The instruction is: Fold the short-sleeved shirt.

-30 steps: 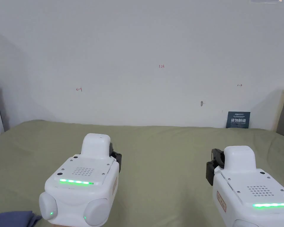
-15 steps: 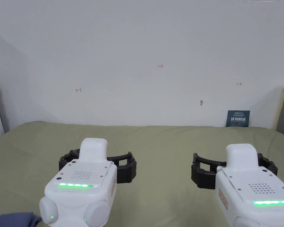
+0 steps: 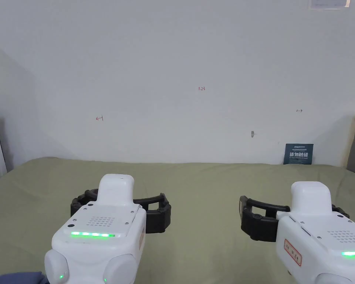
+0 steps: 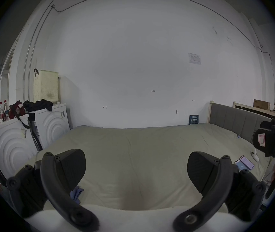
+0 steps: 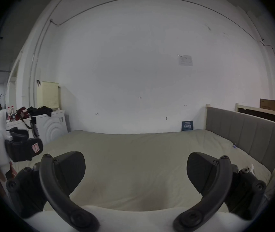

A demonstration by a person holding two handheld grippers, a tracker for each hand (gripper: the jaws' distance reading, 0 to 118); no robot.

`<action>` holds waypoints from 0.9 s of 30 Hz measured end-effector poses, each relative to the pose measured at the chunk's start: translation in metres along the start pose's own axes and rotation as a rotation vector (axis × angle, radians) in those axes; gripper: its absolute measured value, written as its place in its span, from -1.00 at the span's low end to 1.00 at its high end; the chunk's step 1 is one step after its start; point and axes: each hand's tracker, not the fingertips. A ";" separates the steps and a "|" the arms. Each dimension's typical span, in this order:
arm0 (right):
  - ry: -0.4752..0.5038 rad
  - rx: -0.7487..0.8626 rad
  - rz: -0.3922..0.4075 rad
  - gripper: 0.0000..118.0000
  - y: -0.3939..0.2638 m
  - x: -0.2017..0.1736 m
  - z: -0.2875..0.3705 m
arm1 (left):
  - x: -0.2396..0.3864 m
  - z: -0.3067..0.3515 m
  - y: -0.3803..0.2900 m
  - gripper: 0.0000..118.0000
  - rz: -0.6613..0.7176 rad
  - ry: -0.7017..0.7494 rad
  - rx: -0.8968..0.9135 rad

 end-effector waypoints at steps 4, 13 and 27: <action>-0.066 0.013 0.017 1.00 -0.002 -0.005 0.002 | 0.001 0.004 0.004 1.00 -0.002 -0.002 0.005; -0.061 -0.019 0.027 1.00 0.002 -0.008 0.008 | 0.000 0.005 0.004 1.00 -0.003 -0.003 -0.007; -0.148 -0.071 0.060 1.00 0.011 -0.012 0.001 | 0.000 0.006 0.004 1.00 0.015 -0.020 -0.022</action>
